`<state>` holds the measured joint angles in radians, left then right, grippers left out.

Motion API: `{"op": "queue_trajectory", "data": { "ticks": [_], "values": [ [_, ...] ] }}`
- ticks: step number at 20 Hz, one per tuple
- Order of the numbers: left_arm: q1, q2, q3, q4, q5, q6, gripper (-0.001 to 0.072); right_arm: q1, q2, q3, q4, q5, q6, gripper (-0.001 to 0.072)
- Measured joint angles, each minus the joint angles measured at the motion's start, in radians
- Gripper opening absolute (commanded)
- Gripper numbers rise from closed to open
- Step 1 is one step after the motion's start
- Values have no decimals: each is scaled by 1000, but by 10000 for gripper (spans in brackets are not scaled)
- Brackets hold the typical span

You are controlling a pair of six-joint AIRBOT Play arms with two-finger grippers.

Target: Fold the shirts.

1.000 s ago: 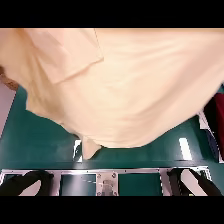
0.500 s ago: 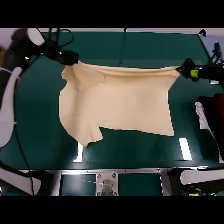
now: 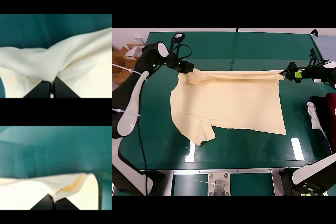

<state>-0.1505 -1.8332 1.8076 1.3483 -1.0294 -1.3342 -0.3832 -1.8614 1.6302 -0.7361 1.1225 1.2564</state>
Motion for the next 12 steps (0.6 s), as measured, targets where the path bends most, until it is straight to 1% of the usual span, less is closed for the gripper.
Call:
{"op": "queue_trajectory", "data": {
  "ticks": [3, 6, 9, 12],
  "values": [
    [0, -2, 0, 47, -128, 30, 26, -10, -2, -2, -96, 136, 27, 12],
    [0, -3, 0, 66, -227, 47, 26, -6, -2, -34, -174, 210, 51, 12],
    [0, -6, -3, 56, -268, 54, 26, 4, -2, -77, -221, 240, 64, 12],
    [0, -7, -5, 15, -286, 58, 27, 9, -2, -101, -250, 252, 68, 13]
  ]
}}
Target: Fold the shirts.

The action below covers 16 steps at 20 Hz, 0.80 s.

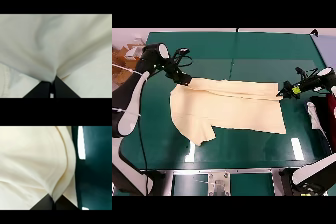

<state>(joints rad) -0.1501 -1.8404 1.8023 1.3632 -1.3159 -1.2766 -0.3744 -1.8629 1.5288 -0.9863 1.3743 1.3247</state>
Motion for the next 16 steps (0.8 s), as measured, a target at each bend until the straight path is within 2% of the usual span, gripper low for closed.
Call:
{"op": "queue_trajectory", "data": {
  "ticks": [2, 3, 4, 5, 6, 9, 10, 11, 12, 13, 14, 15, 16],
  "values": [
    [0, 0, -3, -23, -19, 0, 27, 3, 0, -6, -11, 4, 1, 14],
    [0, 0, -8, -32, -33, 0, 27, 3, 0, -8, -14, 6, 2, 48],
    [0, 0, -16, -39, -48, -1, 83, 3, 0, -10, -17, 8, 5, 205],
    [0, 0, -25, -43, -67, -5, 375, 3, 0, -10, -21, 11, 5, 299],
    [0, -1, -31, -46, -87, -9, 524, 3, 1, -10, -21, 18, 5, 303],
    [0, -1, -26, -39, -175, -36, 522, -7, 4, 11, -26, 76, 18, 298],
    [0, 0, -17, -26, -218, -47, 521, -16, 8, 22, -27, 104, 28, 273],
    [0, 6, -10, -8, -251, -65, 402, -27, 16, 30, -28, 138, 38, 233],
    [0, 14, -5, 3, -277, -81, 170, -40, 28, 36, -29, 174, 50, 123],
    [0, 28, -5, 17, -304, -92, 73, -51, 41, 38, -35, 204, 58, 11],
    [0, 46, -11, 24, -322, -101, 69, -63, 60, 32, -45, 237, 67, 14],
    [0, 69, -26, 31, -339, -112, 26, -75, 84, 14, -54, 260, 72, 14],
    [0, 100, -53, 38, -349, -115, 26, -87, 119, -19, -61, 275, 77, 14]
  ]
}}
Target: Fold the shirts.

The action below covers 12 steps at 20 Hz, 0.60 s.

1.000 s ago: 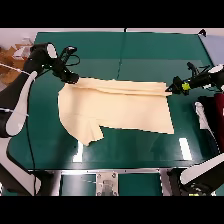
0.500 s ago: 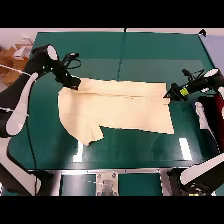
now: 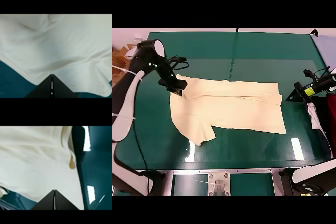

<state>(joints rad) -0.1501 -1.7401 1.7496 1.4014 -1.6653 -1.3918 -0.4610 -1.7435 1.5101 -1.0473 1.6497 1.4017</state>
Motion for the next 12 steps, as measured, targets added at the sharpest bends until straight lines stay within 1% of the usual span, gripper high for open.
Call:
{"op": "queue_trajectory", "data": {
  "ticks": [3, 6, 7, 8, 9, 10, 11, 12],
  "values": [
    [0, 151, -176, 24, -6, -22, 26, -37, 155, -181, -13, -17, 7, 14],
    [0, 364, -452, 32, 65, -73, 29, -66, 396, -475, -19, -119, 19, 13],
    [0, 443, -555, 32, 103, -106, 305, -71, 488, -586, -11, -170, 26, 14],
    [0, 512, -647, 31, 142, -138, 720, -76, 572, -688, 1, -222, 28, 29],
    [0, 581, -740, 26, 183, -175, 664, -78, 650, -784, 23, -269, 30, 169],
    [0, 635, -818, 14, 216, -210, 665, -79, 722, -879, 48, -318, 32, 346],
    [0, 681, -893, -3, 257, -240, 666, -81, 775, -956, 69, -362, 32, 391],
    [0, 716, -960, -34, 296, -266, 665, -82, 817, -1025, 91, -404, 34, 393]
  ]
}}
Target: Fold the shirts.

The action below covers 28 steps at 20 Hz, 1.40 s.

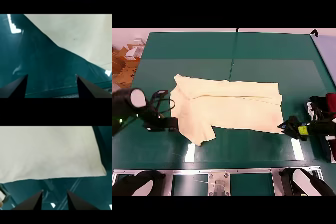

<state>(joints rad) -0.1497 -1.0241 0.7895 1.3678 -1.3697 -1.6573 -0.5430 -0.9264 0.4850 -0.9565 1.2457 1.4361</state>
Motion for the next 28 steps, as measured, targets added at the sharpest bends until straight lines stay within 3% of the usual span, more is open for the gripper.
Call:
{"op": "queue_trajectory", "data": {
  "ticks": [8, 9, 11, 12, 13, 14, 15, 20, 28],
  "values": [
    [-17, 73, -329, -272, 388, -48, 663, -2, 94, -233, 119, -235, 4, 395],
    [-18, 73, -346, -292, 427, -51, 624, -2, 95, -243, 144, -266, 4, 395],
    [-19, 67, -370, -327, 524, -52, 213, -1, 88, -256, 196, -333, 5, 394],
    [-19, 64, -378, -328, 559, -52, 68, 0, 80, -259, 227, -361, 5, 389],
    [-19, 63, -380, -340, 589, -52, 27, 6, 72, -263, 253, -387, 5, 267],
    [-19, 61, -378, -350, 600, -50, 26, 16, 60, -265, 272, -414, 2, 84],
    [-19, 61, -372, -354, 601, -45, 26, 27, 50, -267, 291, -438, -1, 14],
    [-19, 63, -261, -330, 476, 4, 26, 40, 34, -215, 310, -417, -57, 12],
    [-20, 148, -98, -235, 124, 22, 25, -30, 31, 35, -18, -148, 56, 12]
  ]
}}
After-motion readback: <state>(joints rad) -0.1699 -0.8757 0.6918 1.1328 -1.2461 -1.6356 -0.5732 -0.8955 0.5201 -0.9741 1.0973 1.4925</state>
